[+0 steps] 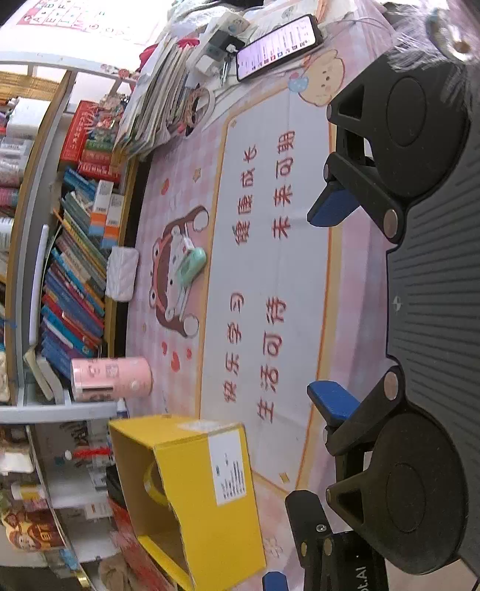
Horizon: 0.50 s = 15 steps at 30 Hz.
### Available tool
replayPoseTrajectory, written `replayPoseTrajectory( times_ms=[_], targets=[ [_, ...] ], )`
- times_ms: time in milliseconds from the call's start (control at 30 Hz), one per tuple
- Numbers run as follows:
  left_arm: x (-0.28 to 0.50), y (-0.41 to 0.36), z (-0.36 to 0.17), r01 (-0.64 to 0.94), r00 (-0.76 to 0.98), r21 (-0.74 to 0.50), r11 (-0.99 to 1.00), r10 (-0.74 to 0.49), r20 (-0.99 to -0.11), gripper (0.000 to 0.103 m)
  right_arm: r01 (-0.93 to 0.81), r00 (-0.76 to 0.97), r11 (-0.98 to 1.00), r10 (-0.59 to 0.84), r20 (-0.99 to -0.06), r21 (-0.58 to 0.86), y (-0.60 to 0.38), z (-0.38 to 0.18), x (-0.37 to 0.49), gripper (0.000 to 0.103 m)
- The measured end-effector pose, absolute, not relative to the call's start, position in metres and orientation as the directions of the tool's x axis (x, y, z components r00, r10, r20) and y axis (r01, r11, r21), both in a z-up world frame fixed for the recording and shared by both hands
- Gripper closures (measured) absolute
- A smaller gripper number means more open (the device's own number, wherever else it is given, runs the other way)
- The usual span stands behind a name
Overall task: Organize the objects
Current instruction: 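Lift both open tools from the box and move toward the green eraser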
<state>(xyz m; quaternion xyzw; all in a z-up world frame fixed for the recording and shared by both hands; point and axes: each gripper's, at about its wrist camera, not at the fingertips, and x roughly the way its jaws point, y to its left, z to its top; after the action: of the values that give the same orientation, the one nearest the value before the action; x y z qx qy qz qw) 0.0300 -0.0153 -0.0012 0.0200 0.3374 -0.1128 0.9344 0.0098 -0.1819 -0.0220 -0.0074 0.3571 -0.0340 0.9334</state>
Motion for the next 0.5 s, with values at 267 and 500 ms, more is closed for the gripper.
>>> replayPoseTrajectory(
  times_ms=[267,500],
  targets=[
    [0.059,-0.036,0.001,0.235,0.756,-0.051,0.971,-0.216,-0.618,0.004,0.078,0.737,0.996,-0.09,-0.67,-0.048,-0.205,-0.02,0.042,0.013],
    [0.088,-0.057,-0.002,0.233,0.747,-0.062,0.971,-0.219,-0.628,0.004,0.069,0.73,0.996,-0.09,-0.677,-0.057,-0.224,-0.02,0.073,0.013]
  ],
)
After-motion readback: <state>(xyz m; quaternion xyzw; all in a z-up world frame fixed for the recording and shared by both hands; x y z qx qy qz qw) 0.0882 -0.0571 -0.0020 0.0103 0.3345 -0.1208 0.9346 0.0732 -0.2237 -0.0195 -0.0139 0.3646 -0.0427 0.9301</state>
